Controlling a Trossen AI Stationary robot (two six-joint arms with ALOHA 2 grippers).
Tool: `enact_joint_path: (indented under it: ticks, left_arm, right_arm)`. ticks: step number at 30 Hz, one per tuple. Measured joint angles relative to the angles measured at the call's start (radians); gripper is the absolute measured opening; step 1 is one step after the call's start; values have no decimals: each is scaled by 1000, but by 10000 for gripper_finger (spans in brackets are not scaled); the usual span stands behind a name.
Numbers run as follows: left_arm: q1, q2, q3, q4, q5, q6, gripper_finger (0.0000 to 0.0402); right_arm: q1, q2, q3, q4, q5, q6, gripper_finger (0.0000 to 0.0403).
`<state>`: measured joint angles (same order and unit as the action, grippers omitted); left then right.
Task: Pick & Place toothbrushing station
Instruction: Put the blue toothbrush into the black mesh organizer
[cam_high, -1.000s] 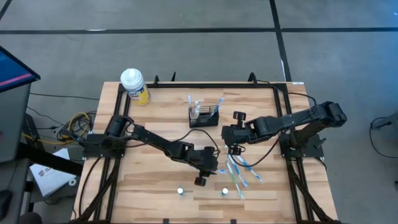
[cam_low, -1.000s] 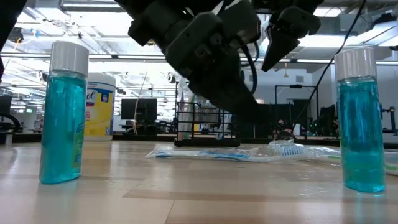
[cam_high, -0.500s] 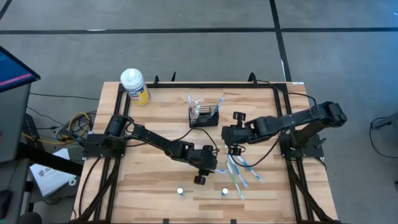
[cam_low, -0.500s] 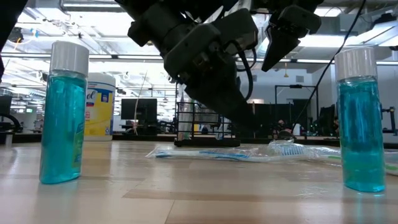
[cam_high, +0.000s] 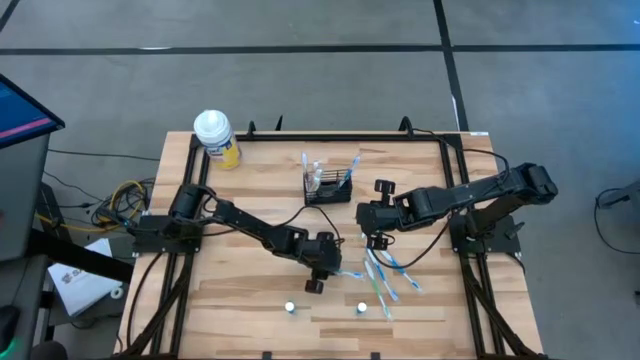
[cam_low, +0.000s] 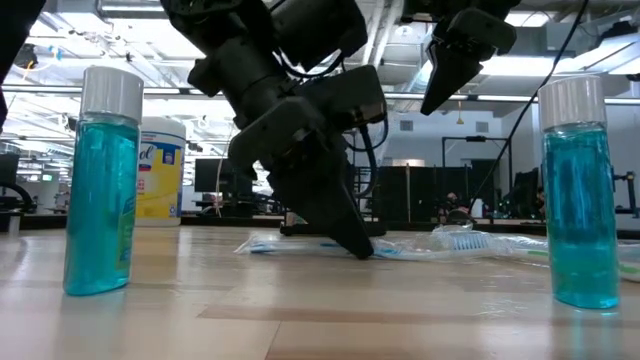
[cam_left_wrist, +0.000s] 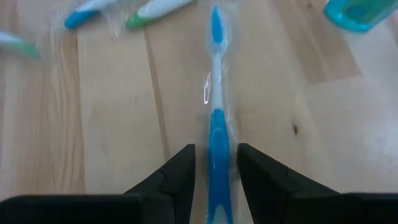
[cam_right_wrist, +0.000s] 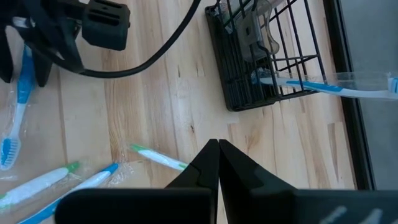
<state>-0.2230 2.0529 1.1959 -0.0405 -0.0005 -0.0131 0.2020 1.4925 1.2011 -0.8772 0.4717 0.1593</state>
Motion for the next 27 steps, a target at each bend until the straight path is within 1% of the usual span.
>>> enact_joint_path:
  ticks: [3, 6, 12, 15, 21, 27]
  left_arm:
    - [0, -1, -2, 1, 0, -2, 106]
    - [0, -1, -2, 1, -2, -2, 89]
    - [0, -1, -2, 4, -2, 0, 32]
    - [-1, -2, -3, 20, 0, 1, 12]
    - [-6, -2, -3, 50, 1, 1, 2]
    - [-8, -2, -3, 56, -4, 1, 0]
  right_arm:
    - [0, 0, 0, 0, 0, 0, 0]
    - [0, 0, 0, 0, 0, 0, 0]
    - [0, 0, 0, 0, 0, 0, 0]
    - [0, 0, 0, 0, 0, 0, 0]
    - [0, 0, 0, -1, 0, 0, 0]
    - [0, 0, 0, -1, 0, -7, 0]
